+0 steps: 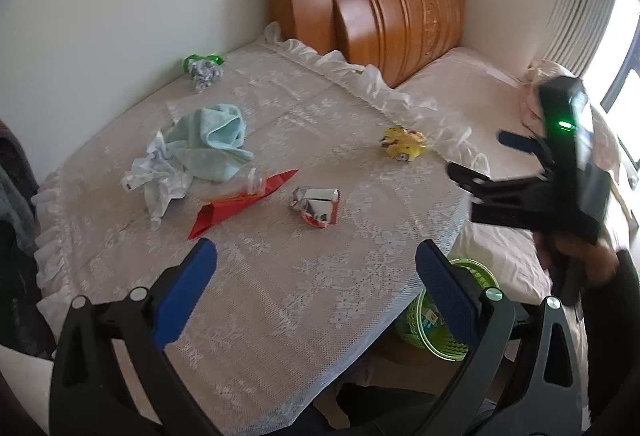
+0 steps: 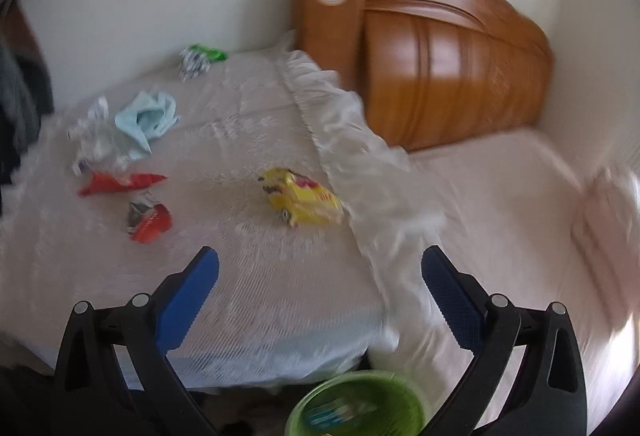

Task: Collect trash
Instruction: 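Move both tools back over the bed toward the yellow toy packet, then grasp the yellow toy packet with the right tool while the left tool grasps the silver-red wrapper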

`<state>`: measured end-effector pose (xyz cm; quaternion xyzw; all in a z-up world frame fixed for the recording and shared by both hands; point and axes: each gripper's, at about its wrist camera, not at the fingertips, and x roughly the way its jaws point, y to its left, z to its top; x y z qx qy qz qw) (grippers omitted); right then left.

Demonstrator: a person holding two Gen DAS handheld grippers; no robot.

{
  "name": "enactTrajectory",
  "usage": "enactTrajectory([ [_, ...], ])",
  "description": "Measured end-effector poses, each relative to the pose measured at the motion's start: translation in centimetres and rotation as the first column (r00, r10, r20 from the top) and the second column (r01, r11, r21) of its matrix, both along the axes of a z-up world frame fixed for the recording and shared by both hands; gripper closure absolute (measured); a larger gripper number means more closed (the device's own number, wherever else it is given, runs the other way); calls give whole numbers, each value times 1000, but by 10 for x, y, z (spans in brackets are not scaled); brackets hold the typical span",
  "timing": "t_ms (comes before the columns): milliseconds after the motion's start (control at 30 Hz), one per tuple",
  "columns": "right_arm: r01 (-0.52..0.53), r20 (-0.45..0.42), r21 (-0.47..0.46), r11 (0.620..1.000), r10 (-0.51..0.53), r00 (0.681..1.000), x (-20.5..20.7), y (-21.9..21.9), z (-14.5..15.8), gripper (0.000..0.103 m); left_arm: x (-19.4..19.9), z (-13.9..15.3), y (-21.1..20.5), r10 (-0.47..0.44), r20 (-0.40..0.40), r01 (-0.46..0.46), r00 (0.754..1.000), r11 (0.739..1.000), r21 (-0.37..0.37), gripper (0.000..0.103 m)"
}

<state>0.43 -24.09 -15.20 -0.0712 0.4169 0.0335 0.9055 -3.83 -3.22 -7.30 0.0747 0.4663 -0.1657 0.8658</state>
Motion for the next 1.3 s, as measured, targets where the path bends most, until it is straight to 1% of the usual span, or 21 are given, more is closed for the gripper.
enactTrajectory([
  [100,-71,-4,-39,997,71,998,28,10,-11,3,1,0,4,32,-6,-32,999,999,5,8],
  [200,-106,-21,-42,993,106,994,55,15,-23,3,2,-2,8,66,-17,-66,998,998,10,8],
  [267,-119,-34,-63,991,117,993,68,18,-31,3,4,-3,12,90,-27,-90,996,996,14,8],
  [300,-126,-45,-73,989,123,991,75,18,-36,6,5,-4,13,97,-30,-96,995,995,15,8],
  [367,-142,-80,-68,988,136,987,86,18,-44,16,7,-5,15,114,-39,-114,993,993,19,8],
  [433,-156,-116,-54,986,149,982,92,17,-50,35,9,-6,16,127,-47,-126,991,992,23,8],
  [467,-160,-124,-48,986,153,980,93,17,-52,39,10,-7,17,134,-53,-133,990,991,23,8],
  [533,-166,-134,-39,985,160,978,93,16,-54,57,13,-9,17,139,-62,-138,988,990,21,8],
  [633,-161,-144,-18,987,157,977,92,12,-56,75,18,-14,16,142,-81,-141,987,990,19,8],
  [667,-157,-148,-1,988,155,977,92,11,-56,77,20,-17,15,139,-89,-138,986,990,19,8],
  [833,-116,-132,47,992,121,984,87,3,-47,80,28,-25,7,109,-105,-107,989,994,24,8],
  [1000,-54,-88,108,993,64,994,70,-6,-24,80,47,-41,-3,83,-126,-84,988,996,-4,8],
  [1100,-14,-45,151,988,21,999,51,-13,-3,80,63,-55,-9,89,-163,-93,983,995,-18,8],
  [1167,12,-24,171,985,-8,1000,39,-17,7,80,75,-66,-15,106,-194,-113,975,993,-30,11],
  [1200,28,-10,183,983,-26,1000,30,-18,13,80,80,-70,-18,113,-202,-122,973,992,-34,11],
  [1267,48,4,200,979,-50,999,15,-22,19,80,89,-79,-24,134,-206,-143,969,989,-29,12],
  [1300,60,6,210,976,-62,998,6,-23,22,80,93,-82,-29,137,-200,-144,970,989,-21,15],
])
